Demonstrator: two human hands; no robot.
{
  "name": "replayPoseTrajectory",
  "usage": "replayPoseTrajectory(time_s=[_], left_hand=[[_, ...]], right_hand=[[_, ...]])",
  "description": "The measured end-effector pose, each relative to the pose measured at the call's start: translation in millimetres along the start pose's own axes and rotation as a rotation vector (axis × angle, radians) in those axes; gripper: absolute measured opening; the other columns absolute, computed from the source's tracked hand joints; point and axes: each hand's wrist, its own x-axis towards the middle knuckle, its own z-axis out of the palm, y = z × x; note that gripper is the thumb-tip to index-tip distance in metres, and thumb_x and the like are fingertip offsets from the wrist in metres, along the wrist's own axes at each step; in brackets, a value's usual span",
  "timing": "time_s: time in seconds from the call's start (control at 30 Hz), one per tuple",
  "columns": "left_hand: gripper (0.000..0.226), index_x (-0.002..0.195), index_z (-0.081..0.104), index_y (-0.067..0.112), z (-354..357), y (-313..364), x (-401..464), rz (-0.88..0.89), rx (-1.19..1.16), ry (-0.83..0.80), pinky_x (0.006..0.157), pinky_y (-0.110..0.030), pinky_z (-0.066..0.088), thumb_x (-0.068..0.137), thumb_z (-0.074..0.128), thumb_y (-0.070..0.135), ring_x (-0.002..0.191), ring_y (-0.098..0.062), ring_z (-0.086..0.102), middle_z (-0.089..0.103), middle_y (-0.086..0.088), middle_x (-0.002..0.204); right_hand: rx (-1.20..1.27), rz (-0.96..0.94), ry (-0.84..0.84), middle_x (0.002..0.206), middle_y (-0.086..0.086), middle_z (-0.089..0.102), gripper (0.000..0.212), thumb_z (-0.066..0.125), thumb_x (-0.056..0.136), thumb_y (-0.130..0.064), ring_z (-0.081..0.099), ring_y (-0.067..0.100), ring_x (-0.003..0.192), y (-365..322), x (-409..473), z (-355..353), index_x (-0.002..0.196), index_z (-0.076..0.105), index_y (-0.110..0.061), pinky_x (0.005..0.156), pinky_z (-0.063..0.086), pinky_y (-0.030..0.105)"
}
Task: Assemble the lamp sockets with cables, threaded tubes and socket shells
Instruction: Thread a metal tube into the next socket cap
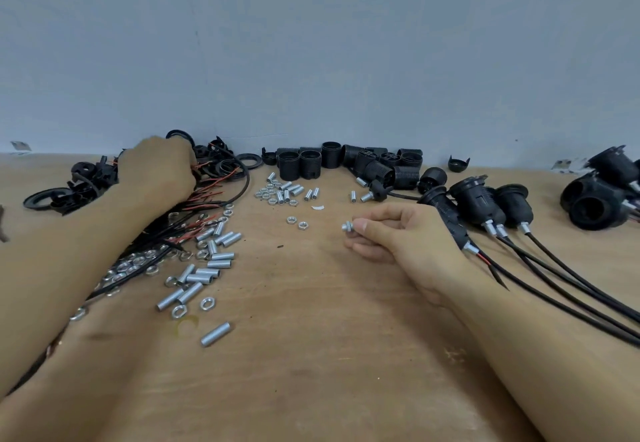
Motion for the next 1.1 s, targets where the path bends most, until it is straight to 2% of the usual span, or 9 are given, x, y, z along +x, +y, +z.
replayPoseTrajectory(time_s=[0.13, 0.2, 0.3, 0.4, 0.53, 0.67, 0.77, 1.0, 1.1], left_hand=[[0.014, 0.103, 0.069, 0.022, -25.4, 28.9, -41.9, 0.086, -0.358, 0.396, 0.081, -0.043, 0.047, 0.091, 0.062, 0.020, 0.096, -0.036, 0.065, 0.073, -0.005, 0.097], [0.012, 0.097, 0.068, 0.027, -32.5, 52.5, -70.0, 0.151, -0.624, 0.384, 0.078, -0.036, 0.049, 0.090, 0.062, 0.018, 0.082, -0.022, 0.071, 0.073, 0.010, 0.090], [0.018, 0.092, 0.067, 0.020, -24.8, 89.0, -107.4, 0.116, -1.171, 0.000, 0.065, -0.032, 0.057, 0.091, 0.063, 0.002, 0.065, -0.012, 0.072, 0.073, 0.007, 0.087], [0.021, 0.093, 0.070, 0.007, -9.5, 104.5, -129.7, -0.042, -1.551, -0.378, 0.068, -0.027, 0.057, 0.091, 0.058, -0.011, 0.074, -0.019, 0.067, 0.072, -0.010, 0.088], [0.028, 0.112, 0.066, -0.004, -2.5, 101.9, -136.4, -0.128, -1.886, -0.607, 0.071, -0.023, 0.055, 0.086, 0.057, -0.002, 0.087, -0.019, 0.068, 0.072, -0.017, 0.097], [0.048, 0.122, 0.063, 0.002, -2.0, 105.2, -141.0, -0.008, -1.876, -0.489, 0.089, -0.023, 0.054, 0.075, 0.070, 0.006, 0.101, -0.016, 0.069, 0.072, -0.012, 0.112], [0.032, 0.120, 0.066, 0.015, -2.8, 106.3, -144.1, 0.042, -1.696, -0.394, 0.081, -0.018, 0.053, 0.088, 0.066, 0.010, 0.103, -0.008, 0.068, 0.074, 0.000, 0.111], [0.031, 0.121, 0.065, 0.004, 3.4, 111.2, -152.4, -0.050, -1.871, -0.483, 0.077, -0.027, 0.054, 0.099, 0.050, 0.020, 0.078, -0.015, 0.064, 0.069, -0.006, 0.085], [0.037, 0.113, 0.068, 0.002, 3.0, 108.6, -149.9, -0.082, -1.939, -0.547, 0.077, -0.025, 0.057, 0.090, 0.055, 0.027, 0.080, -0.016, 0.069, 0.073, -0.010, 0.091]], right_hand=[[-0.011, -0.091, 0.072, 0.083, 0.017, 0.074, 0.006, 0.067, 0.090, -0.003, 0.074, 0.023, 0.074, -1.6, -0.1, 0.7, 0.092, 0.071, 0.000, 0.063, 0.057, 0.021], [-0.012, -0.122, 0.087, 0.080, 0.015, 0.073, 0.005, 0.066, 0.091, -0.003, 0.073, 0.022, 0.072, -1.9, -0.9, 1.5, 0.092, 0.070, -0.001, 0.062, 0.057, 0.022], [0.033, -0.158, 0.063, 0.080, 0.015, 0.074, 0.006, 0.066, 0.090, -0.002, 0.074, 0.023, 0.073, -4.3, -3.6, 2.3, 0.095, 0.069, 0.000, 0.065, 0.057, 0.022], [0.033, -0.175, -0.009, 0.087, 0.016, 0.075, 0.011, 0.068, 0.088, 0.001, 0.075, 0.026, 0.081, -5.1, -5.5, 1.8, 0.099, 0.068, 0.000, 0.071, 0.057, 0.022], [0.016, -0.173, -0.070, 0.084, 0.017, 0.075, 0.011, 0.069, 0.085, 0.004, 0.075, 0.022, 0.077, -2.2, -5.6, 4.6, 0.095, 0.070, -0.001, 0.070, 0.057, 0.021], [0.090, -0.190, -0.078, 0.083, 0.015, 0.075, 0.011, 0.068, 0.085, 0.006, 0.074, 0.021, 0.077, 0.5, -3.8, 5.8, 0.092, 0.071, -0.002, 0.070, 0.057, 0.022], [0.100, -0.204, -0.092, 0.085, 0.016, 0.075, 0.012, 0.068, 0.085, 0.006, 0.075, 0.026, 0.080, -0.5, -4.1, 4.0, 0.093, 0.071, -0.002, 0.070, 0.058, 0.023], [-0.430, -0.494, -0.081, 0.081, 0.007, 0.074, 0.017, 0.073, 0.085, -0.002, 0.071, 0.022, 0.073, -2.7, -9.3, -2.6, 0.095, 0.077, -0.015, 0.076, 0.060, 0.039], [-0.361, -0.493, -0.087, 0.082, 0.006, 0.074, 0.016, 0.073, 0.085, -0.002, 0.072, 0.021, 0.073, -0.3, -8.9, -0.5, 0.095, 0.075, -0.014, 0.075, 0.061, 0.034]])
